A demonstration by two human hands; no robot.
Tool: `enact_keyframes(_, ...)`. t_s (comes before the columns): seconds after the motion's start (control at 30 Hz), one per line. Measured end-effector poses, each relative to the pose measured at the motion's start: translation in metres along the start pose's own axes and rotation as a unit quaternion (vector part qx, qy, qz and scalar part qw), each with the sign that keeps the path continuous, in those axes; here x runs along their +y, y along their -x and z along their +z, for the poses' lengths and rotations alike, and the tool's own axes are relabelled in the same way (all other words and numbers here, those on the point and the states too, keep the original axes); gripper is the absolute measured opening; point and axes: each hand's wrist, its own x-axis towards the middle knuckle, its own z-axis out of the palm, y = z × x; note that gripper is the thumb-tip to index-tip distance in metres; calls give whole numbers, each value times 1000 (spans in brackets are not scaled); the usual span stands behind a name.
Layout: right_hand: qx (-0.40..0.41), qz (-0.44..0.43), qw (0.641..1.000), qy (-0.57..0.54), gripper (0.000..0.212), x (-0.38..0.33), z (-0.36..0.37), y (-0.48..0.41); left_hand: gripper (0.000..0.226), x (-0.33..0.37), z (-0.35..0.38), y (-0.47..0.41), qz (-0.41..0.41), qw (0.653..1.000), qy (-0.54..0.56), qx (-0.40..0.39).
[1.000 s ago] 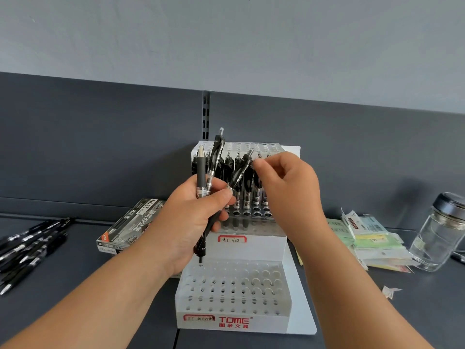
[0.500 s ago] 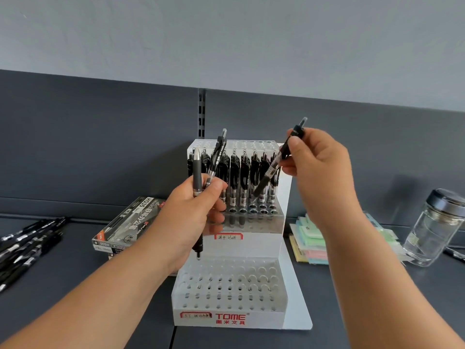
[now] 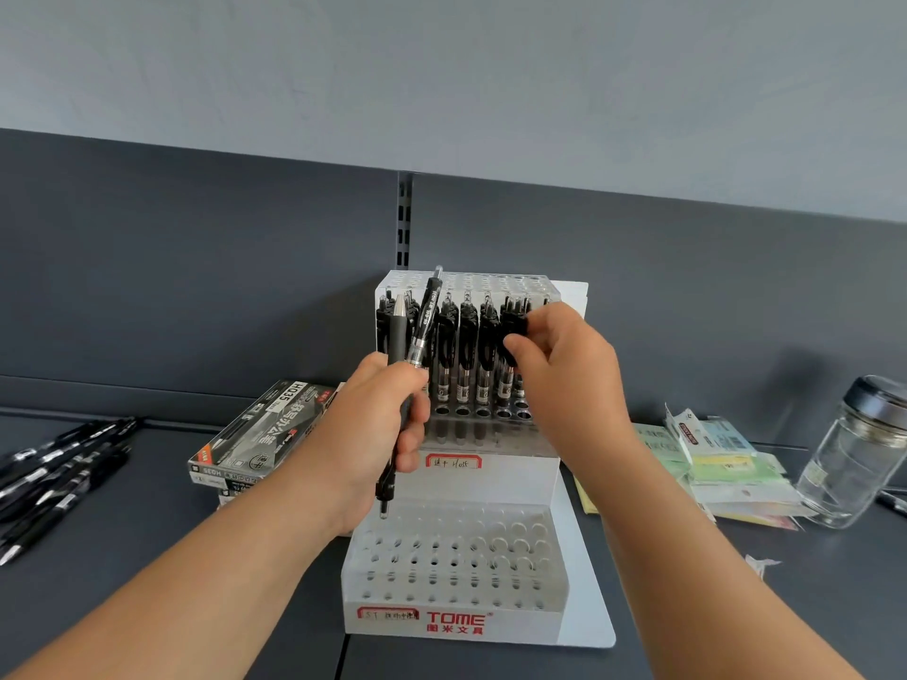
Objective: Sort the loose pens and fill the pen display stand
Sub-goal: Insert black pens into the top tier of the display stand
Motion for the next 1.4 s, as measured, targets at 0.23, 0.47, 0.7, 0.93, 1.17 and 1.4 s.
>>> enact_keyframes(0.23,3,24,999,27,16,0,0,-3,10,0,2,2,20,1000,1,-24)
enact_keyframes(0.47,-9,17,998,65,20,0,2,-1,6,0,3,3,54,997,-46,-42)
enact_keyframes(0.7,-8,62,972,-225,21,-25,-15,12,14,-2,9,-1,88,990,-107,-36)
enact_keyframes(0.93,-34,107,922,-371,15,-24,-31,11,19,-3,15,0,53,993,-101,-36)
enact_keyframes(1.17,82,-5,986,-145,16,-12,-48,-6,17,-4,10,-2,0,999,-30,-13)
enact_keyframes(1.4,39,-23,998,-50,14,-3,-25,-5,17,-2,7,1,26,998,-59,-15)
